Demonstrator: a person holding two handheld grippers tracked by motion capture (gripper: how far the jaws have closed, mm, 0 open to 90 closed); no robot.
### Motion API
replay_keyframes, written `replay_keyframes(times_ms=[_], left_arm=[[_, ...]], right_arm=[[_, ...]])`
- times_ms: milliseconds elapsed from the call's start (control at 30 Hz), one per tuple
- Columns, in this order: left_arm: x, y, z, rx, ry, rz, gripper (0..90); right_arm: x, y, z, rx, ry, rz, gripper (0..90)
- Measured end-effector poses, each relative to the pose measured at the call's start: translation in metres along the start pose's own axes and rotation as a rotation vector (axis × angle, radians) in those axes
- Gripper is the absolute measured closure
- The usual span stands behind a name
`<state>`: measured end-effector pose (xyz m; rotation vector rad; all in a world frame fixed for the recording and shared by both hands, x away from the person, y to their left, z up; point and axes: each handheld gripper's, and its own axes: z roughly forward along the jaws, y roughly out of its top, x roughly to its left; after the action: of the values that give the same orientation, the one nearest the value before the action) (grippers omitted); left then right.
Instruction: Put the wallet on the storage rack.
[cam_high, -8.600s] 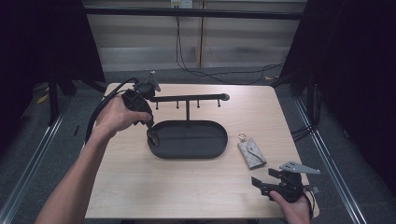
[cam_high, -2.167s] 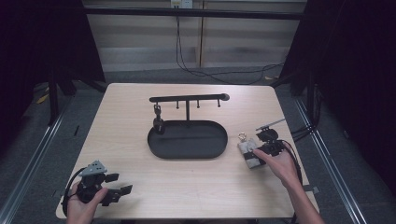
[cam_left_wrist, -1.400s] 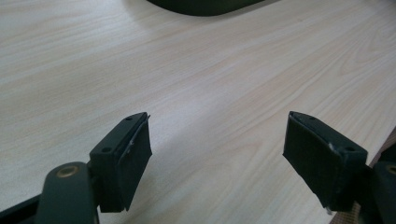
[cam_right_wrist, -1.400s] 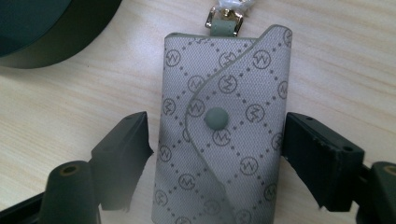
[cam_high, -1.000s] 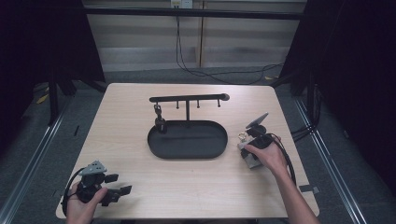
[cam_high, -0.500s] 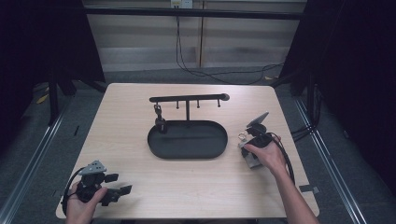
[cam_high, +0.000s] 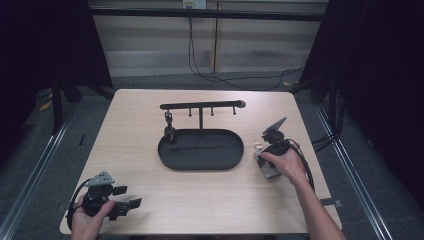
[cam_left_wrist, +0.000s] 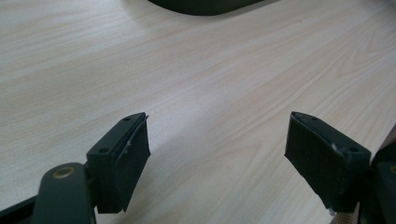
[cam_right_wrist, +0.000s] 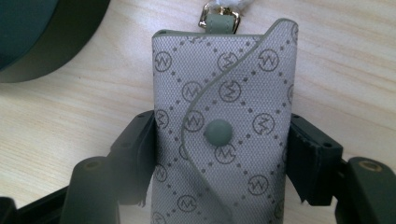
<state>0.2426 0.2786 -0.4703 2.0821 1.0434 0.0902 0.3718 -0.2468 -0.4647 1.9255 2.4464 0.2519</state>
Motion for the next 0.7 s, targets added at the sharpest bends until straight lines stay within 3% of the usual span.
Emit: replay_keyframes(times_ms=[133,267,567,700], left_arm=[[0.0,-0.001,-0.001,-0.003,-0.002,-0.006,21.6],[0.0,-0.001,0.0,-0.002,0.001,-0.007,21.6],[0.0,-0.001,-0.003,-0.009,-0.001,-0.006,21.7],[0.0,-0.001,-0.004,-0.012,0.0,0.001,21.6]], right_arm=[[-0.004,-0.002,-0.004,-0.002,0.03,0.006,33.0],[-0.006,-0.003,-0.011,-0.005,0.008,-0.003,33.0],[-0.001,-0.001,-0.024,-0.026,0.041,-0.011,33.1],[0.0,-0.001,-0.032,-0.027,0.034,-0.017,33.1]])
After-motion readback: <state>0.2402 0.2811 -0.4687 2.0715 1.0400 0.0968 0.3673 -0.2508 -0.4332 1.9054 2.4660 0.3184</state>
